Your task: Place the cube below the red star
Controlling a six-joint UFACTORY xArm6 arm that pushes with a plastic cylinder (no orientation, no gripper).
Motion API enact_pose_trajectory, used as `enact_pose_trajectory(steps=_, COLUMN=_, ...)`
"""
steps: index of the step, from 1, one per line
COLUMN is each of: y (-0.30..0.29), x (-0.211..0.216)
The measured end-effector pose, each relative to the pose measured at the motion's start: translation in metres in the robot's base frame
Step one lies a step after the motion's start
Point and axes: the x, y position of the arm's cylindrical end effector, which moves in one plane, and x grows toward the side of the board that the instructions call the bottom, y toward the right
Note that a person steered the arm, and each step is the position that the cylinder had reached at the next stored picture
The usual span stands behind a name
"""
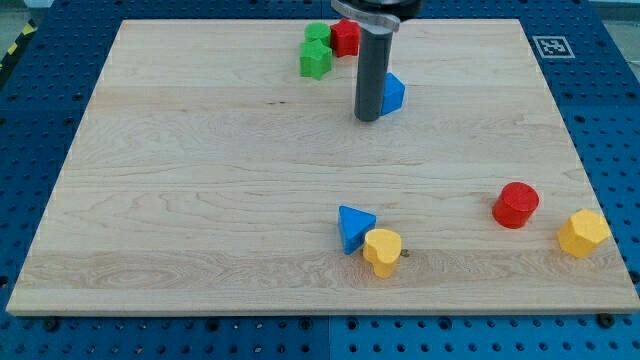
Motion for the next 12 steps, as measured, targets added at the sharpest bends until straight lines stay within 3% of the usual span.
enact_pose_trajectory(steps=1, y=0.025, x=0.01)
enact_pose_trajectory(steps=3, y=-0.008, x=-0.029)
enact_pose_trajectory(steps=5, y=0.057, x=-0.019)
enact_pose_trajectory(steps=7, y=0.006, x=-0.047)
enact_pose_trajectory(steps=10, y=0.041, x=-0.048)
enact_pose_trajectory(steps=11, y=-0.004, x=-0.077)
enact_pose_trajectory(steps=12, y=-0.008, x=-0.088)
